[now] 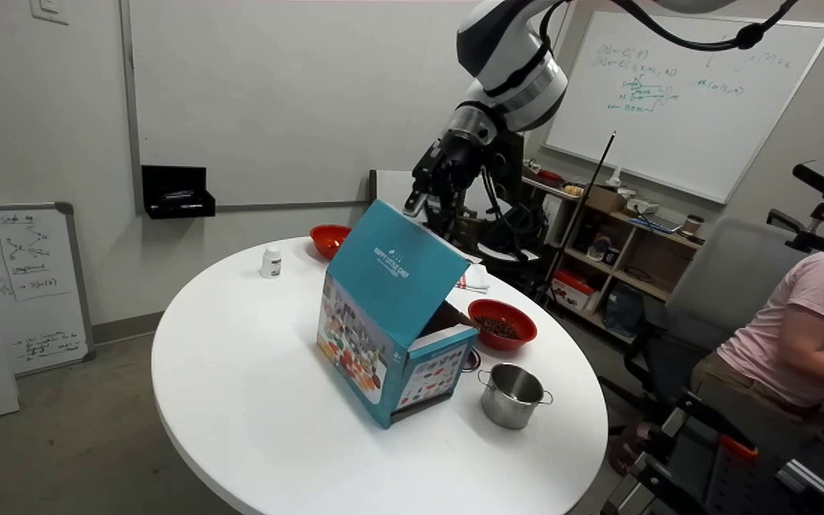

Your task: Open the box

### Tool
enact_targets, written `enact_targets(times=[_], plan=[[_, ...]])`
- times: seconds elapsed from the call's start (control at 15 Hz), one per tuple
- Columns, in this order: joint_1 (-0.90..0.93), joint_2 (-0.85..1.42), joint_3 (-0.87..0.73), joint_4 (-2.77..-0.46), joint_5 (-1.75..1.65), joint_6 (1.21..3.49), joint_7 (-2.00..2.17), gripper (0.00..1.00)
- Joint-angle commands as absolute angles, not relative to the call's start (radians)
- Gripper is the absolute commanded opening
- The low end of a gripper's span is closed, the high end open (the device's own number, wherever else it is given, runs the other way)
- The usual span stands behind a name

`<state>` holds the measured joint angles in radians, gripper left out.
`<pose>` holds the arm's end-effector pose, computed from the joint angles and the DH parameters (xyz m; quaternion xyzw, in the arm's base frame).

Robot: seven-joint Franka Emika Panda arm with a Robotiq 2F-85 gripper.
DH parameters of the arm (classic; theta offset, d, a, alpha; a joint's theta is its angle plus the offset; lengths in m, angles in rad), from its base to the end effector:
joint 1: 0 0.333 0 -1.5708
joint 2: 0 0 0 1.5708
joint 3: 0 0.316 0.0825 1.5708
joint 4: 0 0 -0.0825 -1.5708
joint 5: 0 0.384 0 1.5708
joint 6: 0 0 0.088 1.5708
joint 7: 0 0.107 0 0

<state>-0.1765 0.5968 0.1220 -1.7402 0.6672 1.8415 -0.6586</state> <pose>0.6210 0.0101 0.2233 -0.9121 -0.1132 0.1065 0.3794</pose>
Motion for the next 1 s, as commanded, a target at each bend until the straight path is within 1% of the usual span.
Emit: enact_targets(times=[0.0, 0.27, 0.8, 0.93], plan=[[-0.131, 0.535, 0.121, -1.774, 0.664, 1.852, -0.611, 1.00], [-0.068, 0.509, 0.132, -1.764, 0.648, 1.853, -0.539, 1.00], [0.072, 0.562, 0.159, -1.714, 0.599, 1.873, -0.307, 1.00], [0.098, 0.572, 0.156, -1.711, 0.583, 1.912, -0.239, 1.00]])
